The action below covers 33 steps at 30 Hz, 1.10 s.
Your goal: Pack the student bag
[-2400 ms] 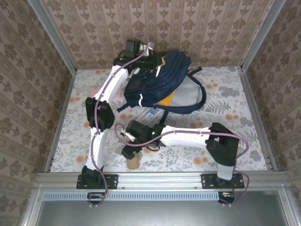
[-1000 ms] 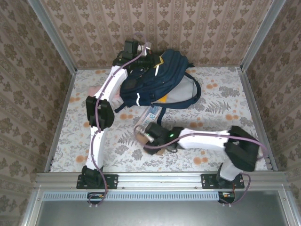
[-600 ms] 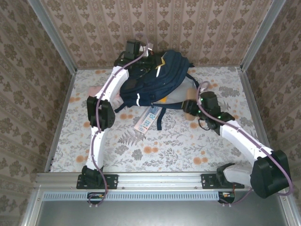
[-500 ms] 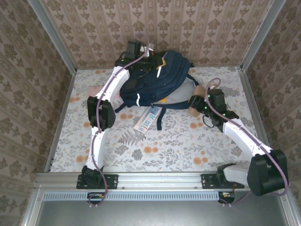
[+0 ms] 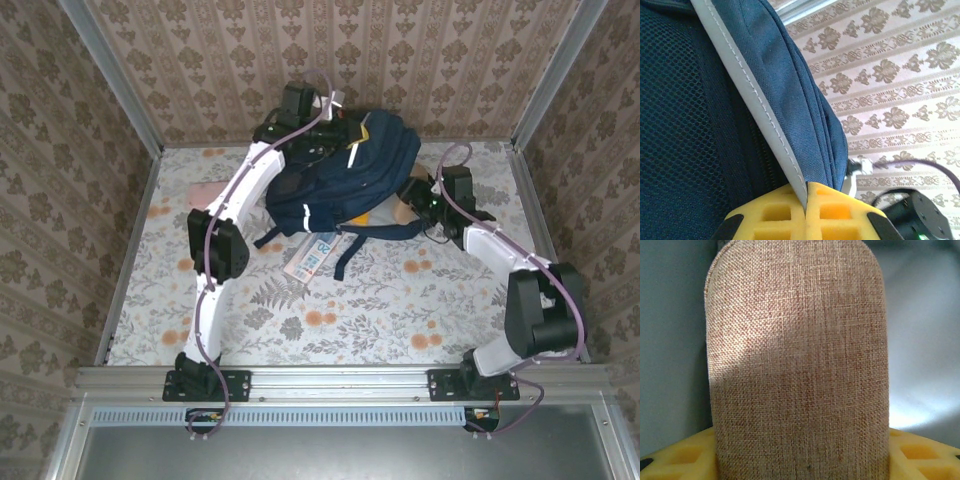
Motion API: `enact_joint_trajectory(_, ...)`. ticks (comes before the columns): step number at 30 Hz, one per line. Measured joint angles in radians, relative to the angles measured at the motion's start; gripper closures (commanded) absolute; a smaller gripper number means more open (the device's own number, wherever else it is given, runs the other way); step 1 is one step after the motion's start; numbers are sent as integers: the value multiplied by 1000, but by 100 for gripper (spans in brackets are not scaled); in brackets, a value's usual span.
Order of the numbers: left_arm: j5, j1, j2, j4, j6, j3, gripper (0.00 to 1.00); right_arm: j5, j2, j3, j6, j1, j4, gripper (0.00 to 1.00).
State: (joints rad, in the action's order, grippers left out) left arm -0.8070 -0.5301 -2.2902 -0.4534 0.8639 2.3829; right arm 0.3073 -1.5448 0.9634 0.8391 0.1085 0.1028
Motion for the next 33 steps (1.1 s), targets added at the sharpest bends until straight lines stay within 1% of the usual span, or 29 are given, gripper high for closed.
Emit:
enact_joint_trajectory(6,-19,-59,15,-15,0,0,100,120,-127,43,57,4,108,50)
enact_joint_trajectory(10,-39,-97,15,-19,0,0,100,197,-203,85,82,26,172,46)
enact_joint_trajectory(14,-38,-105,15,-23,0,0,100,235,-275,153,109,69,226,44)
enact_joint_trajectory(15,-37,-102,16,-25,0,0,100,236,-297,173,121,81,240,42)
enact_joint_trajectory(17,-34,-92,16,-26,0,0,100,233,-341,201,155,106,280,32)
enact_joint_trajectory(18,-31,-86,16,-29,0,0,100,230,-368,211,172,118,308,24)
enact_joint_trajectory(20,-24,-76,16,-36,0,0,100,224,-421,233,212,139,360,5)
enact_joint_trajectory(21,-19,-69,16,-37,0,0,100,221,-449,243,228,148,386,1)
enact_joint_trajectory(23,-16,-57,16,-37,0,0,100,212,-476,247,247,160,428,0)
enact_joint_trajectory(27,-33,-51,18,-35,1,0,100,153,-432,198,227,169,432,0)
enact_joint_trajectory(33,-52,-53,18,-27,1,0,100,106,-274,77,133,142,320,0)
